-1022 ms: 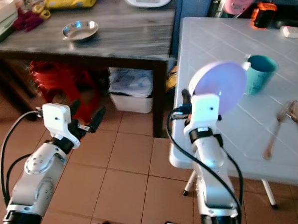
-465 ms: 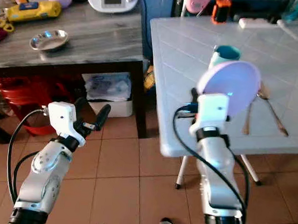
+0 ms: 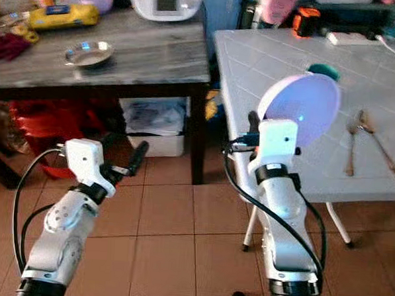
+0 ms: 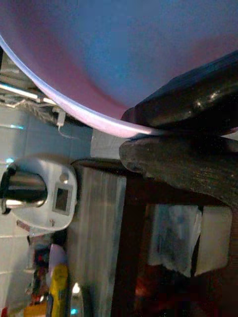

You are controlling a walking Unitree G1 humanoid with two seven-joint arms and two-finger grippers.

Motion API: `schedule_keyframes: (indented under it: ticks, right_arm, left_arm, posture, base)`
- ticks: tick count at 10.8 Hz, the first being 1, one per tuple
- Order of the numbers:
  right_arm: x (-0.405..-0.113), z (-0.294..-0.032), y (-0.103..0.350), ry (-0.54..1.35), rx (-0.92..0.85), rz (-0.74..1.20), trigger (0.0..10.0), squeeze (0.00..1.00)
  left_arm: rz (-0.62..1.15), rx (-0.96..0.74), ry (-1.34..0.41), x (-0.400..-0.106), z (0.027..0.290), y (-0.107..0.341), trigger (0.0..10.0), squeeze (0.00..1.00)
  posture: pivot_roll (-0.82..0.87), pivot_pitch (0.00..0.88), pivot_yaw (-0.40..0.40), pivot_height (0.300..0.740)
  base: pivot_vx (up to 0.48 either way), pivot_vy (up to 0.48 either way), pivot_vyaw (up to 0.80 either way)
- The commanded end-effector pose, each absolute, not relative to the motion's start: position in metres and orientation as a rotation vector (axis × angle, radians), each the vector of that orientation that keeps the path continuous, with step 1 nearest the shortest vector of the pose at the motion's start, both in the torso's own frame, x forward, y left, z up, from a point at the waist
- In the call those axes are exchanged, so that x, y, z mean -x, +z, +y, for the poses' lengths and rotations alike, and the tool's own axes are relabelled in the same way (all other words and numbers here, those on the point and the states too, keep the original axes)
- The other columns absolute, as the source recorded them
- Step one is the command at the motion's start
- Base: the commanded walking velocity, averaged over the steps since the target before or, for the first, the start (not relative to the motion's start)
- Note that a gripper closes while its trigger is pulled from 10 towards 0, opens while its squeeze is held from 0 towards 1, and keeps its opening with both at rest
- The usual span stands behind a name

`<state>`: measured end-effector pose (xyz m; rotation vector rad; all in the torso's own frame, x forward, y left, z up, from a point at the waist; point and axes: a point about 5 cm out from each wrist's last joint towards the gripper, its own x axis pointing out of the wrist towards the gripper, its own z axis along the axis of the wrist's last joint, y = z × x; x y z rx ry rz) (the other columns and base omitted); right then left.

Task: Setting the table

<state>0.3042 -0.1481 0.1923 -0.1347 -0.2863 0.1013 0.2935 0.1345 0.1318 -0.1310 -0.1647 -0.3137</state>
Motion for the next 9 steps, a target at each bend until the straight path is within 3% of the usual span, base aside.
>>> schedule_keyframes:
  ticks: [1,7,9]
  right_arm:
    - [-0.3042,-0.1442,0.1971,0.114,0.138,-0.312,10.0,0.0]
    - [-0.3047,-0.1442,0.1983,0.113,0.163,-0.332,10.0,0.0]
    - [-0.3043,-0.1447,0.198,0.113,0.165,-0.336,10.0,0.0]
  left_arm:
    - [-0.163,0.121,-0.292,-0.2943,0.1381,0.1308,10.0,0.0]
    - [-0.169,0.125,-0.288,-0.2947,0.1349,0.1293,10.0,0.0]
    - [-0.167,0.128,-0.289,-0.2944,0.133,0.1283,10.0,0.0]
  posture:
    - [-0.11,0.13,0.087,0.74]
    - [-0.1,0.127,0.091,0.74]
    - [-0.11,0.127,0.092,0.74]
  base:
    - [0.0,0.352,0.0]
    - [0.259,0.395,0.0]
    - [0.255,0.407,0.54]
